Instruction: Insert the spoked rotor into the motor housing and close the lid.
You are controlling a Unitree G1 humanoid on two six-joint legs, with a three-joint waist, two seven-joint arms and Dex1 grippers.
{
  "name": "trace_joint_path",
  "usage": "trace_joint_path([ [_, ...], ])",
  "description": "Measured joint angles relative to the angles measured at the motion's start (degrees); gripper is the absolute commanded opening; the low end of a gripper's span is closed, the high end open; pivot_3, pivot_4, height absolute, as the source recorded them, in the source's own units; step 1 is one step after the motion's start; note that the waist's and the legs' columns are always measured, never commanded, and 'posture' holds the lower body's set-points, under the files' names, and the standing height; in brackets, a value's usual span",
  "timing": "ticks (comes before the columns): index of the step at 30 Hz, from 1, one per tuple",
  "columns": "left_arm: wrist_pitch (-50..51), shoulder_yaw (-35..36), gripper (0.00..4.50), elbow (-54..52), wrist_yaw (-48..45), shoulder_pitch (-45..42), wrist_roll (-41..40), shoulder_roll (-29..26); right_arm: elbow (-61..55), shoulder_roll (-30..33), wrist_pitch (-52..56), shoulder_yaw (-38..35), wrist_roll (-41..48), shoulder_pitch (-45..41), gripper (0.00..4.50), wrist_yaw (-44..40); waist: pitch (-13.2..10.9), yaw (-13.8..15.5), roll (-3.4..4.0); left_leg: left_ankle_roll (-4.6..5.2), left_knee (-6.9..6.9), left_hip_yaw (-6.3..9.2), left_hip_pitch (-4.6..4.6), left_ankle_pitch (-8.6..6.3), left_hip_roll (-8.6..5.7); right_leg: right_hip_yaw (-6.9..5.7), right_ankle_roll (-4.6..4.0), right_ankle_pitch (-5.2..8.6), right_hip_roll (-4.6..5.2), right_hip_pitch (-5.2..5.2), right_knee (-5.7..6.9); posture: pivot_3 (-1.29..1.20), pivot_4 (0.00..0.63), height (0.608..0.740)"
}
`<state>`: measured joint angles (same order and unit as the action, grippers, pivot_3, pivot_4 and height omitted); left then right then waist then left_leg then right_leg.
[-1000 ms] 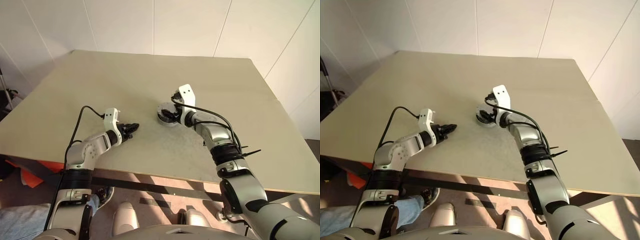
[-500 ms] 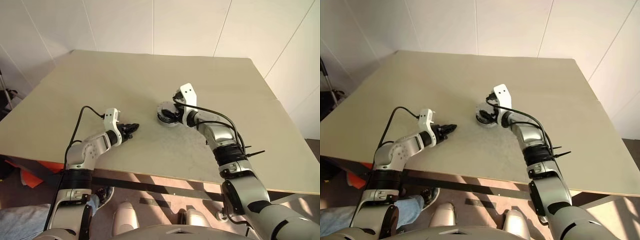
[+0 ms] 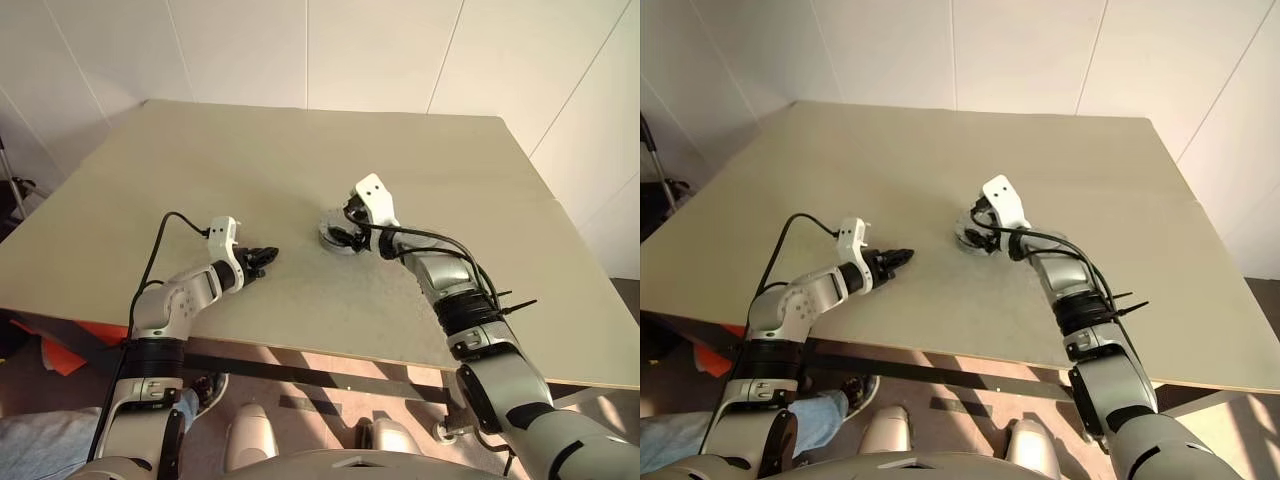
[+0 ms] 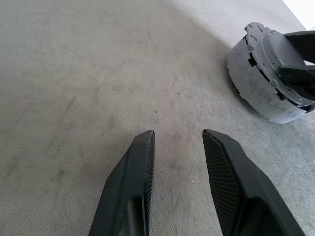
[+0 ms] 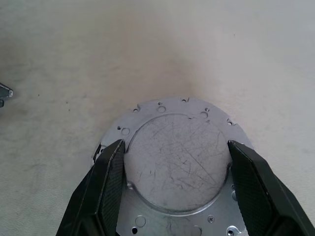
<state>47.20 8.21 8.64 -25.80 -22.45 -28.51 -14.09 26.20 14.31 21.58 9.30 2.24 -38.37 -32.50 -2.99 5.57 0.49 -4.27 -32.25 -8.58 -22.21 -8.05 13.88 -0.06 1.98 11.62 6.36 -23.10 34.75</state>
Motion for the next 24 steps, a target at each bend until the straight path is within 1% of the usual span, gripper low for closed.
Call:
trace_joint_path([
  [9,0.0,0.0,1.63,0.0,0.0,0.0,0.1,0.0,0.0,1.0,0.5,-0.5,0.7,0.0,3.17,-2.3,0.0,0.1,0.0,0.02,-0.03,0.0,-0.01,-0.01,0.0,0.0,0.0,0.0,0.01,0.01,0.0,0.0,0.0,0.74],
  [17,0.0,-0.2,1.63,0.0,0.0,0.0,0.1,0.0,-2.5,0.1,10.2,-6.2,7.6,-0.2,3.17,-2.5,0.0,0.0,0.0,0.03,-0.03,0.0,0.0,-0.01,0.0,0.0,-0.01,0.0,0.0,0.01,0.01,0.0,0.0,0.74],
  [24,0.0,-0.5,1.63,0.0,0.0,0.0,0.4,0.0,-2.8,0.5,10.8,-5.3,6.8,-0.3,3.17,-2.7,0.0,0.0,0.0,0.02,-0.02,0.0,0.01,-0.01,0.0,0.0,-0.01,0.0,0.0,0.01,0.01,0.0,0.0,0.74],
])
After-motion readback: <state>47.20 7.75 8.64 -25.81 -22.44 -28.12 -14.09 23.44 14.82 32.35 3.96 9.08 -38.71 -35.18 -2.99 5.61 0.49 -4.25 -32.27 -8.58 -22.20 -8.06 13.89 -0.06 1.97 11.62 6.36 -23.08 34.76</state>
